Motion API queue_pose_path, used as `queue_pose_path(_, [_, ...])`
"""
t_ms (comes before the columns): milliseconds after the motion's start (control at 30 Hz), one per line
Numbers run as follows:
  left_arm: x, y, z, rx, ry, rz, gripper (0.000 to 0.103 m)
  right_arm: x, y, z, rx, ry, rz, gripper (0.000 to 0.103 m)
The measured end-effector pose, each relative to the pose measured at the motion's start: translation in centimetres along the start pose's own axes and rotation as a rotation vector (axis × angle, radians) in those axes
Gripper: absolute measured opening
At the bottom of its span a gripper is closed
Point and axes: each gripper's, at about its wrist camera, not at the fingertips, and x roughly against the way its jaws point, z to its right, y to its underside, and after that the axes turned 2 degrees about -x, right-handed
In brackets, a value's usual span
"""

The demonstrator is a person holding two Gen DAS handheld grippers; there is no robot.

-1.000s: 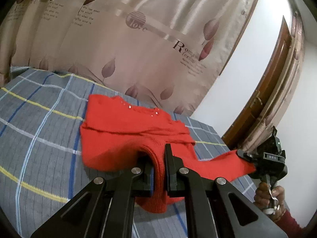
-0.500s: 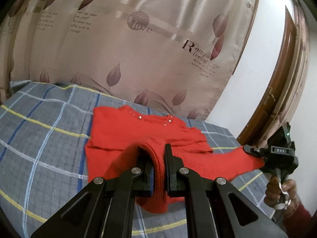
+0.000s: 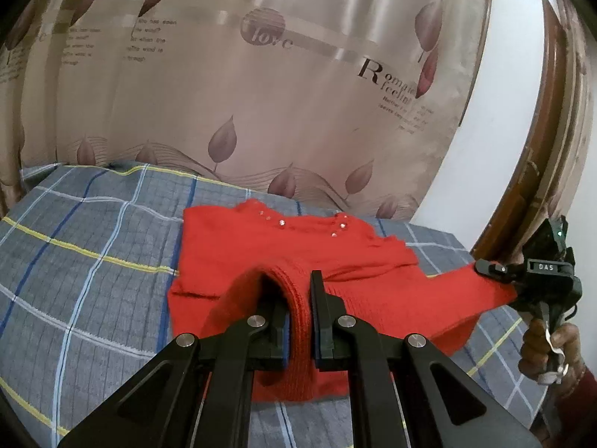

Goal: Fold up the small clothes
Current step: 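Lower the folded hem onto the sweater near the collar with both grippers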

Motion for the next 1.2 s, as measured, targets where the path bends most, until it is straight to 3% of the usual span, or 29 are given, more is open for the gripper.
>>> queue_pose_path(1200, [-7.2, -1.3, -3.5, 0.032, -0.068, -0.070, 0.009, -4.6, -4.3, 2.7, -0.014, 0.037, -0.039, 0.007])
